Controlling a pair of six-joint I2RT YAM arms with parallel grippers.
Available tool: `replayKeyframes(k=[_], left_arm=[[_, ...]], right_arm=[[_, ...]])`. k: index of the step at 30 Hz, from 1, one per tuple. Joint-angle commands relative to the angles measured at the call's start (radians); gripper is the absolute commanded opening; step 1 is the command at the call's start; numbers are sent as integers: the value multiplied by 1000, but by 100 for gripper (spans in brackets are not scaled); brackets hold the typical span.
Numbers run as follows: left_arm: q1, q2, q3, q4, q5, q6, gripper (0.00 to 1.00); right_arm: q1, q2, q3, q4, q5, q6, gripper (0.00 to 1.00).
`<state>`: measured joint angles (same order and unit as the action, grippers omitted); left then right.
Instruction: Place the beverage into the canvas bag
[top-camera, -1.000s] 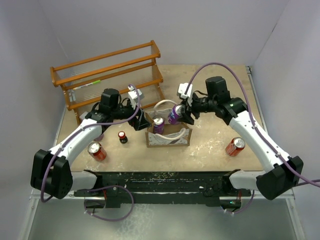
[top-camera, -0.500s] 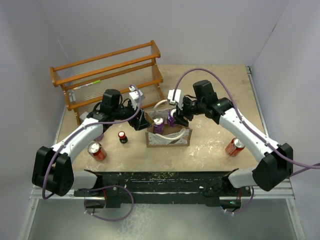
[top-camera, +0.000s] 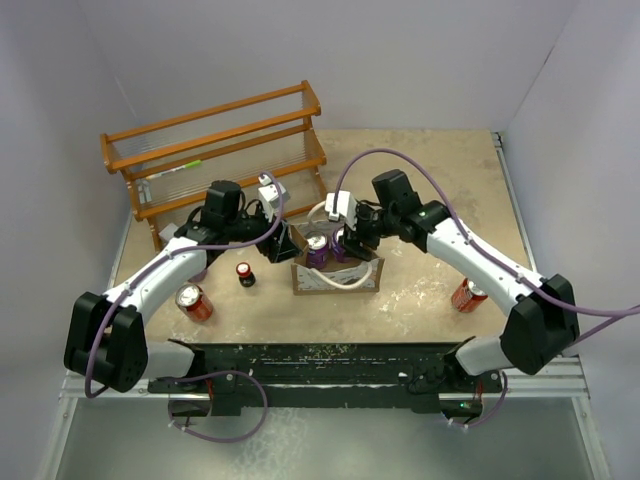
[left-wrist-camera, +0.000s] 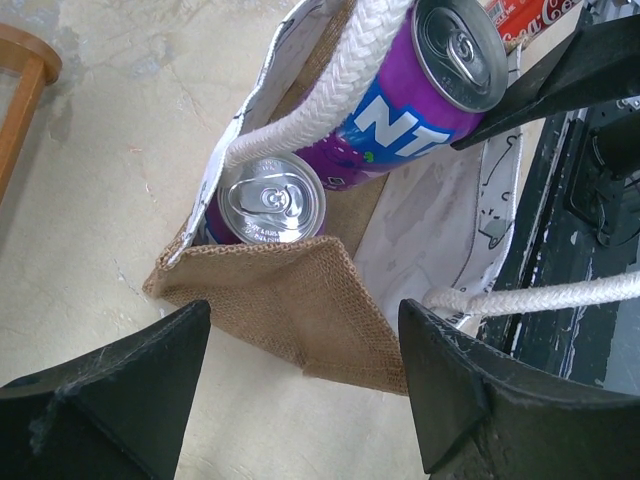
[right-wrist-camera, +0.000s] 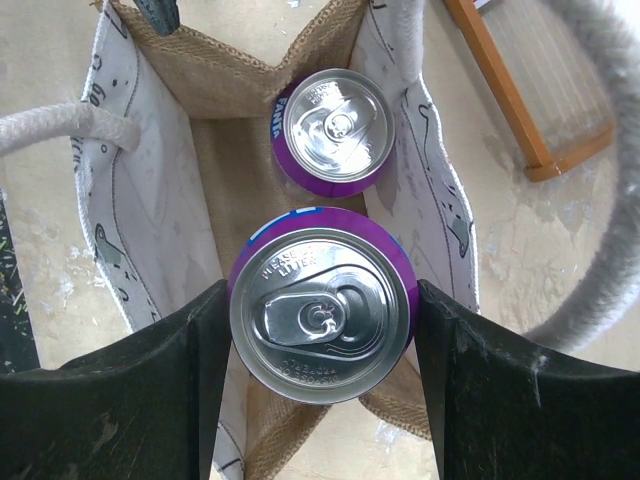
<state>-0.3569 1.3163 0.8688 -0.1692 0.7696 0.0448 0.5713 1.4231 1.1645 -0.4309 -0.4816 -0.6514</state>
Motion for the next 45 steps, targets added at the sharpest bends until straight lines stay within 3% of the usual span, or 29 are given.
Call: replayKeyframes(k=[1,19,29,40,45], left_arm=[[-5,-20,-10,45,4,23,79],[-6,-48,-44,50,-13,72,84],[-6,-75,-68,59,-21,90,86],[-5,-78,-70,62,-15,92,87],[-5,-81,-71,62,-14,93,87]], right_arm=[[8,-10,27,73,-81,-14,0],[83,56,30,21,-174,-3,2],[106,123,14,75,-117,71,3],[114,165,-23,104,-75,95,15],[114,185,-38,111,-48,83,26]])
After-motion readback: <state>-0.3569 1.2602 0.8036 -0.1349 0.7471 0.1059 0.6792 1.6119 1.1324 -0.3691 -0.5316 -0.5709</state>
